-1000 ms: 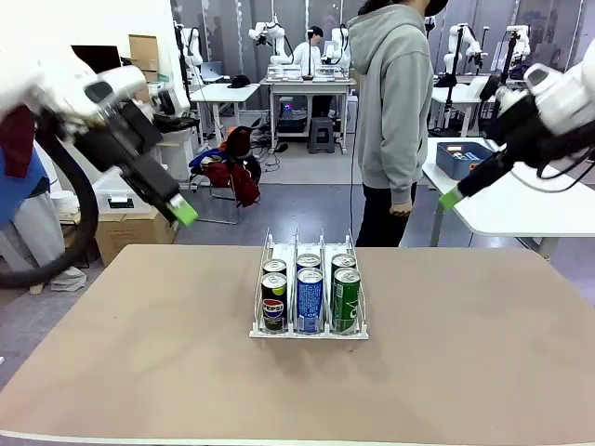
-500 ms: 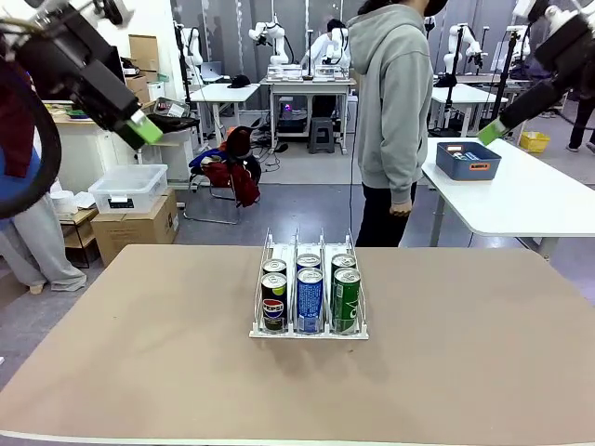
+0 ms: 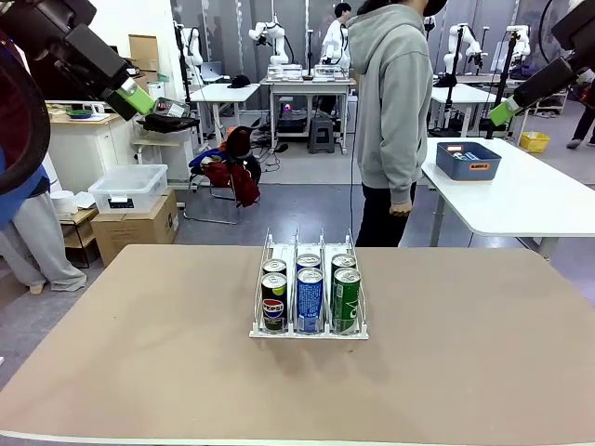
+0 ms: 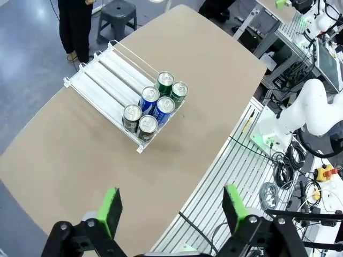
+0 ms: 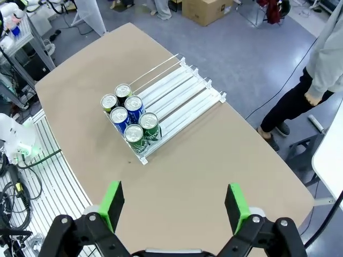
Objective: Fill the beverage cans into the dispenser.
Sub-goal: Pick up the Pepsi coke handed by the human.
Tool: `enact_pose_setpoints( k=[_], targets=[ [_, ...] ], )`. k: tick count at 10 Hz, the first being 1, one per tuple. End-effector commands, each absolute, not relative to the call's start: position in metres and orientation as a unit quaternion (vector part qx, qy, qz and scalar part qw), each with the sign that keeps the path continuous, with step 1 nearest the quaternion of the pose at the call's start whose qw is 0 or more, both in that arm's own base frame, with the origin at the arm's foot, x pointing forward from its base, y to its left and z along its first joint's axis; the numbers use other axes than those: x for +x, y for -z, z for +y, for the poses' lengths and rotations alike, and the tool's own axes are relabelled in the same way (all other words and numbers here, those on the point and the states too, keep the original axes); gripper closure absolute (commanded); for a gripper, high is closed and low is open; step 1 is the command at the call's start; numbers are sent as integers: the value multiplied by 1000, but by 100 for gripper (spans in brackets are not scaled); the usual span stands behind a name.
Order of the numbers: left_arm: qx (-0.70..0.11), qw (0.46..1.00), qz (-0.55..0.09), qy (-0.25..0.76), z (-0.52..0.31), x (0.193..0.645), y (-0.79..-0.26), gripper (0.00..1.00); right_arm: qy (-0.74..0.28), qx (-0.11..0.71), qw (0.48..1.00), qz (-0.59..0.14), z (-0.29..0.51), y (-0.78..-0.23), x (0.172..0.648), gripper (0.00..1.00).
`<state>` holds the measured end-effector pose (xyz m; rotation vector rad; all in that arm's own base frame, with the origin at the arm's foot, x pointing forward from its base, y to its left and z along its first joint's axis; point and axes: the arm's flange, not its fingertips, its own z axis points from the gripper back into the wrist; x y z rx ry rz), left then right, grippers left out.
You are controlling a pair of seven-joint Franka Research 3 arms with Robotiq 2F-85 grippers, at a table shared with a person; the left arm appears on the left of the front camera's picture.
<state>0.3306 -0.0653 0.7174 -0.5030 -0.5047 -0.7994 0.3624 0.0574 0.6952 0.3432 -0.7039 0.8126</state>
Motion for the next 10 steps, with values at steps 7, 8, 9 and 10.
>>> enact_pose_setpoints(
  k=[7,8,9,10],
  targets=[
    [-246,861,-232,381,-64,334,-712,0,-385,159,845,-334,55,-697,362,0],
    [-246,861,-232,381,-64,334,-712,0,-385,159,845,-334,55,-697,362,0],
    [-240,862,-235,379,-66,334,-714,0,-383,158,846,-335,56,-697,362,0],
    [-228,859,-244,388,-64,339,-716,0,-403,150,839,-333,59,-700,363,0]
  ],
)
